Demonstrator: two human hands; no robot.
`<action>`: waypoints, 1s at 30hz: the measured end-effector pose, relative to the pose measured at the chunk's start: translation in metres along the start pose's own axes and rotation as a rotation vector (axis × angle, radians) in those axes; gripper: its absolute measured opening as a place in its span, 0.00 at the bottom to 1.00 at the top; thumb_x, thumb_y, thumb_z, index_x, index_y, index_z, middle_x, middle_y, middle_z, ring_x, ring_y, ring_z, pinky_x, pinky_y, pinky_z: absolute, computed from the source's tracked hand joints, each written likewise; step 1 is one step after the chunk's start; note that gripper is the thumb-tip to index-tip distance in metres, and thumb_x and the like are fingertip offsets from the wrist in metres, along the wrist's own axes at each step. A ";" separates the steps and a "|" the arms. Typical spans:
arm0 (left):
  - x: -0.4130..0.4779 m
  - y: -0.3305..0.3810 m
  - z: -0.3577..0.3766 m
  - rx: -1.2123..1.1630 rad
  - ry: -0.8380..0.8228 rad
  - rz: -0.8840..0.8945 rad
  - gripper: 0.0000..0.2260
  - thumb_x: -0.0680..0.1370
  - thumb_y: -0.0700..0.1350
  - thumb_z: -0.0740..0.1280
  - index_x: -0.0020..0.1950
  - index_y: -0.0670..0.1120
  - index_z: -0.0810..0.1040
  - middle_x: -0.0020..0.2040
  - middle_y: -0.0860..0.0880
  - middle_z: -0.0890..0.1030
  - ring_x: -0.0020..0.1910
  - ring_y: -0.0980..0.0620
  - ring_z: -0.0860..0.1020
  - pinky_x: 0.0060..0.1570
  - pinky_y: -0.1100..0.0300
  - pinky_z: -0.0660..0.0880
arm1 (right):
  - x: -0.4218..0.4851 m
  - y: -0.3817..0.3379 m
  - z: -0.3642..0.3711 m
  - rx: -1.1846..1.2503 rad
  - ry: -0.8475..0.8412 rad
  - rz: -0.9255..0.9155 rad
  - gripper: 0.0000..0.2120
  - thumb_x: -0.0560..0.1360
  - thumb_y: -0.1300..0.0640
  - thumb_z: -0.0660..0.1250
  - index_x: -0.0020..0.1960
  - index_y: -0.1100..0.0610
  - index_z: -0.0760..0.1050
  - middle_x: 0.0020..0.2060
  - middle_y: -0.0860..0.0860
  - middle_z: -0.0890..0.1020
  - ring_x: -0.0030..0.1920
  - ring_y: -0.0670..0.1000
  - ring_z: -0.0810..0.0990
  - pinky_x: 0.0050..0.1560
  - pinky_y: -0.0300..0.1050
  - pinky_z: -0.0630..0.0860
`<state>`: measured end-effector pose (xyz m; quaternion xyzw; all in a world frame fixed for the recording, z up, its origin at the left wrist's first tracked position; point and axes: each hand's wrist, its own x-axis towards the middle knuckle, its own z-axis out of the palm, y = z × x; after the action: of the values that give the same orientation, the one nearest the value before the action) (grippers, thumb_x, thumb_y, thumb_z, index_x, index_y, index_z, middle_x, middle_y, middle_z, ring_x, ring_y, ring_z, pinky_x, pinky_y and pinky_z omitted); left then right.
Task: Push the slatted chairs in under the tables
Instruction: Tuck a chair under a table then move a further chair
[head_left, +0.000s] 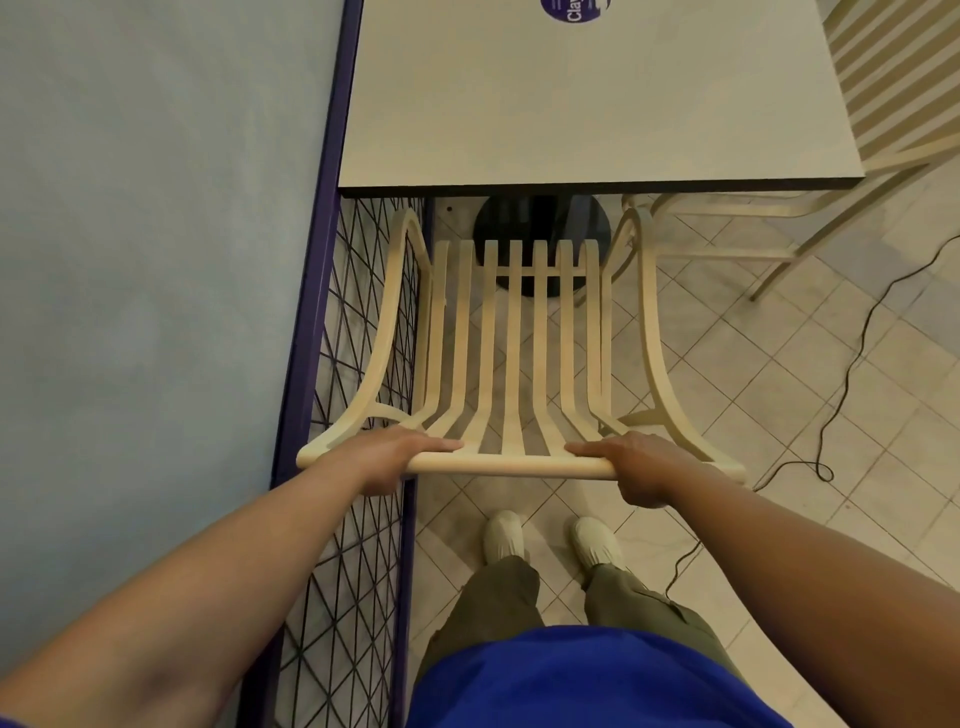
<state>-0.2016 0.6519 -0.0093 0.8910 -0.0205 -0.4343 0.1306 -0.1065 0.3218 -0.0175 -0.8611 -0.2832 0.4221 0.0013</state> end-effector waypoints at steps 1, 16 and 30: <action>0.001 -0.001 -0.003 -0.003 0.007 0.000 0.41 0.79 0.36 0.68 0.76 0.76 0.56 0.66 0.52 0.73 0.57 0.50 0.75 0.56 0.51 0.76 | 0.001 0.000 -0.003 0.008 0.000 0.000 0.37 0.78 0.64 0.67 0.79 0.38 0.58 0.59 0.48 0.76 0.47 0.46 0.72 0.48 0.40 0.68; 0.005 0.005 -0.013 -0.032 -0.040 -0.056 0.39 0.76 0.41 0.69 0.73 0.77 0.57 0.60 0.54 0.76 0.53 0.52 0.77 0.57 0.48 0.78 | 0.002 -0.001 -0.013 0.039 -0.024 0.020 0.37 0.77 0.63 0.66 0.79 0.38 0.59 0.59 0.49 0.76 0.50 0.49 0.73 0.51 0.43 0.71; 0.009 0.023 -0.012 0.015 0.002 -0.096 0.41 0.78 0.33 0.65 0.78 0.72 0.57 0.57 0.50 0.73 0.50 0.49 0.76 0.47 0.54 0.77 | 0.005 0.005 -0.016 0.001 -0.022 -0.021 0.38 0.77 0.65 0.67 0.79 0.37 0.59 0.55 0.48 0.75 0.49 0.49 0.74 0.50 0.42 0.70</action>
<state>-0.1851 0.6308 -0.0031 0.8924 0.0193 -0.4389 0.1027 -0.0899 0.3239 -0.0117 -0.8535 -0.2921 0.4316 0.0033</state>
